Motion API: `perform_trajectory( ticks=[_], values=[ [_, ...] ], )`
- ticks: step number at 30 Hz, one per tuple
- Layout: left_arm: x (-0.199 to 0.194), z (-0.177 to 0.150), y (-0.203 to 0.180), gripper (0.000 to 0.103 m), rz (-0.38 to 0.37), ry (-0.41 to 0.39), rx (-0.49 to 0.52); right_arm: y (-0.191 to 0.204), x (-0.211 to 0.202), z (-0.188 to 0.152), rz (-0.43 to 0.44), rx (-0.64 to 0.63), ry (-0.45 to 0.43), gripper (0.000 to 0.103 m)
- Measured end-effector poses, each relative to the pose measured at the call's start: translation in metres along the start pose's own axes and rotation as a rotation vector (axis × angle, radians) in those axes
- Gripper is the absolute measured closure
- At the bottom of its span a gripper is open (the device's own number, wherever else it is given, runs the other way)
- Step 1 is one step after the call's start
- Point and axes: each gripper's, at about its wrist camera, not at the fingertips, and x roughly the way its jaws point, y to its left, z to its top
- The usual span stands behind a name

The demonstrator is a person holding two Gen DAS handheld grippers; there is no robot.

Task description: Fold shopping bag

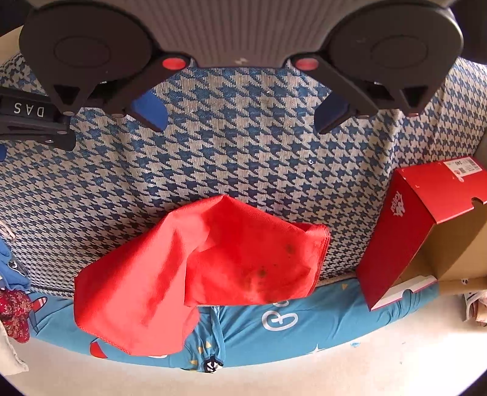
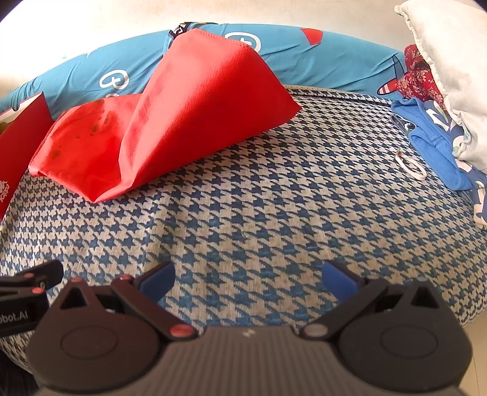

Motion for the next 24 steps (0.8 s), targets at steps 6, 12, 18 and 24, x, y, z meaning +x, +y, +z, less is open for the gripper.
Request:
perform_trajectory(
  ticks=[6,12,18,24],
  values=[
    [0.004,-0.006,0.002,0.000,-0.014,0.024,-0.016,0.006,0.005,0.006,0.000,-0.001,0.015,0.000],
    [0.007,-0.012,0.004,0.000,-0.026,0.050,-0.030,0.003,-0.002,-0.002,-0.020,0.009,-0.025,0.000],
    [0.012,-0.013,0.005,0.000,-0.056,0.103,-0.069,-0.001,0.005,0.001,-0.028,0.049,0.001,0.000],
    [0.011,-0.012,0.003,0.000,-0.062,0.097,-0.094,0.001,0.009,0.000,-0.017,0.054,0.033,0.000]
  ],
)
